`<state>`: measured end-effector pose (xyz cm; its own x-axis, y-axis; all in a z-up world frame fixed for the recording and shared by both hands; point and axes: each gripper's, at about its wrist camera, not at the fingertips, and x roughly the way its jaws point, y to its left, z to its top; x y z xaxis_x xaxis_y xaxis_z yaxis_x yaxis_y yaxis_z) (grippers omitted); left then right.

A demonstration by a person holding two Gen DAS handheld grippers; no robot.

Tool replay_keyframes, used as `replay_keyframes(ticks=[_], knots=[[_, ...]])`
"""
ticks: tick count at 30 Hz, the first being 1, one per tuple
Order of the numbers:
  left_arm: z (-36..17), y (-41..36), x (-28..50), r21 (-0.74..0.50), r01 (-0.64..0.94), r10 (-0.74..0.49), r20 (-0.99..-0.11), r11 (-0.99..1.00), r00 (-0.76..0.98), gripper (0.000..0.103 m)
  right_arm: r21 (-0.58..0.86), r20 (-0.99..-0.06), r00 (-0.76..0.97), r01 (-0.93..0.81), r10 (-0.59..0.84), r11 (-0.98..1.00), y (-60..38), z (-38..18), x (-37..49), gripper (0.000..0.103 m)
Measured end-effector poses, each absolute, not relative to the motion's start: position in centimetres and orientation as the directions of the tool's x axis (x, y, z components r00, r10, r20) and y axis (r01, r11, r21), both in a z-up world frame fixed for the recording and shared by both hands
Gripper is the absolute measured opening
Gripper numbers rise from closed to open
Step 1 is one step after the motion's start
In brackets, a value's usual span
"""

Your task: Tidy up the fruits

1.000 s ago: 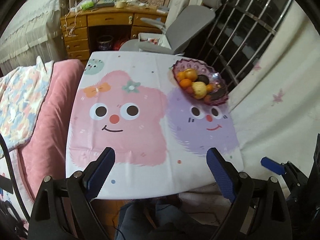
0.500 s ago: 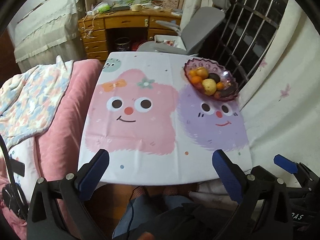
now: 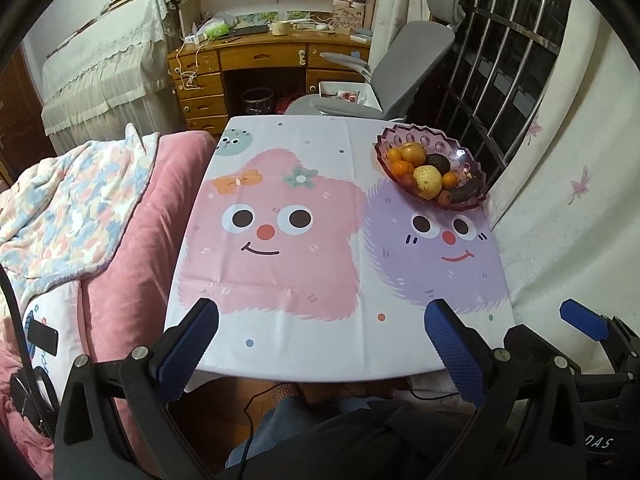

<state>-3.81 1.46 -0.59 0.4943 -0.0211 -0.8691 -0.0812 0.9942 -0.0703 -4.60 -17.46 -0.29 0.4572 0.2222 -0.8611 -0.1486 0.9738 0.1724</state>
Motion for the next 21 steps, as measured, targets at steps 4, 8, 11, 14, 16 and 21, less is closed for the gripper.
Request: replay_keyframes(ticks=[4,8,11,14,16,21], knots=[[-0.49,1.25,-3.56,-0.064,-0.075,-0.018,-0.869,0.995,0.495,0.102,0.172,-0.862,0.456,-0.149,0.222,0.974,-17.56,-0.30,-4.44,0.103],[-0.49,1.12,-3.48,-0.060,-0.075,-0.015,-0.869,0.995,0.495,0.102,0.174,-0.863,0.454,-0.146,0.222,0.974,-17.59,-0.33,-4.40,0.103],[-0.44,1.06,-3.47,-0.058,-0.075,-0.013,-0.869,0.995,0.495,0.102,0.173,-0.862,0.456,-0.147,0.222,0.974,-17.61,-0.31,-4.39,0.103],[-0.59,1.15,-3.39,-0.056,-0.076,-0.011,-0.869,0.996,0.495,0.102,0.173,-0.862,0.455,-0.147,0.222,0.974,-17.65,-0.43,-4.23,0.103],[-0.63,1.19,-3.33,-0.055,-0.077,-0.010,-0.869,0.996,0.494,0.102,0.172,-0.862,0.455,-0.147,0.221,0.974,-17.63,-0.46,-4.17,0.103],[-0.78,1.48,-3.16,-0.053,-0.076,-0.009,-0.870,0.996,0.493,0.102,0.173,-0.862,0.455,-0.146,0.222,0.974,-17.60,-0.41,-4.18,0.103]])
